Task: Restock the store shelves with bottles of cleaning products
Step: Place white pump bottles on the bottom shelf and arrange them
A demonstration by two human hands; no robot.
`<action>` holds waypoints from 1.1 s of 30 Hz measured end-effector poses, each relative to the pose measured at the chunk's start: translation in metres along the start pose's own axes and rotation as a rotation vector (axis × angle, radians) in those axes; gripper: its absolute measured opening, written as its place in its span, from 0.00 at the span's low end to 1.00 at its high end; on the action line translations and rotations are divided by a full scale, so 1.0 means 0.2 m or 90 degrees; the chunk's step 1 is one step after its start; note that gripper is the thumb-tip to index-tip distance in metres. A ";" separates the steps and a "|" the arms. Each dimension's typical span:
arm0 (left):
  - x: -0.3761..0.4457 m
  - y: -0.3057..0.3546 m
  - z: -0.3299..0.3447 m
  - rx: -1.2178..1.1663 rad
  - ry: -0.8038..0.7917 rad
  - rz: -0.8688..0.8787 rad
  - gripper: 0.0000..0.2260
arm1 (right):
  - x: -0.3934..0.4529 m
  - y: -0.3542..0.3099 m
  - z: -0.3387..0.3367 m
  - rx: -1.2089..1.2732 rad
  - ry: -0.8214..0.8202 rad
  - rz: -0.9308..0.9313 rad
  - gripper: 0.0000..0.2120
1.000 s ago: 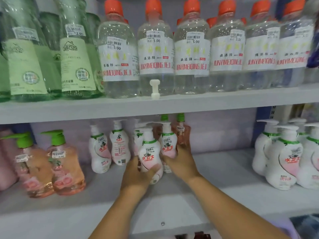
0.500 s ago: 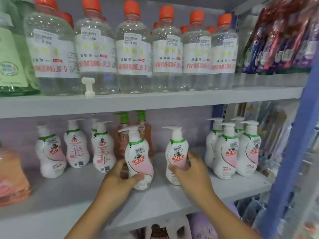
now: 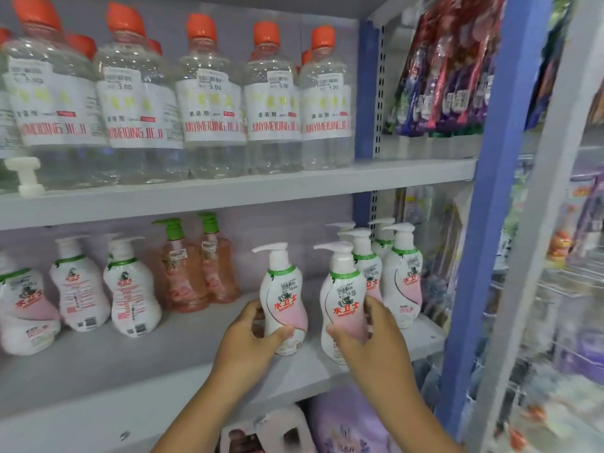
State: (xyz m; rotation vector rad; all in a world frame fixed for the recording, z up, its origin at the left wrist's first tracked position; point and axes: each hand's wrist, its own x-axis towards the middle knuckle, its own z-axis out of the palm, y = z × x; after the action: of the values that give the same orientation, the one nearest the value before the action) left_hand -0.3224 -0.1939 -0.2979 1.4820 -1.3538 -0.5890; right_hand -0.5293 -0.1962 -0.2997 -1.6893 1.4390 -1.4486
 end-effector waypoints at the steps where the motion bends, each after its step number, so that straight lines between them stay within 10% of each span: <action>1: 0.01 0.01 0.02 0.004 0.001 0.003 0.22 | 0.00 0.01 0.00 -0.029 0.008 -0.015 0.30; 27: 0.07 -0.09 -0.06 -0.024 0.036 -0.025 0.18 | 0.06 -0.12 0.23 -0.376 -0.011 -0.027 0.30; 33: 0.06 -0.12 -0.07 -0.038 0.005 -0.029 0.15 | 0.25 -0.36 -0.04 -0.286 0.093 -0.315 0.21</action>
State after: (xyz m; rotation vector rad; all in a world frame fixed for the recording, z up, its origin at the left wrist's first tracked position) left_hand -0.2955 -0.2041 -0.3108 1.4684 -1.2887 -0.6471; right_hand -0.5143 -0.2154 -0.2160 -2.3941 1.5832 -1.6049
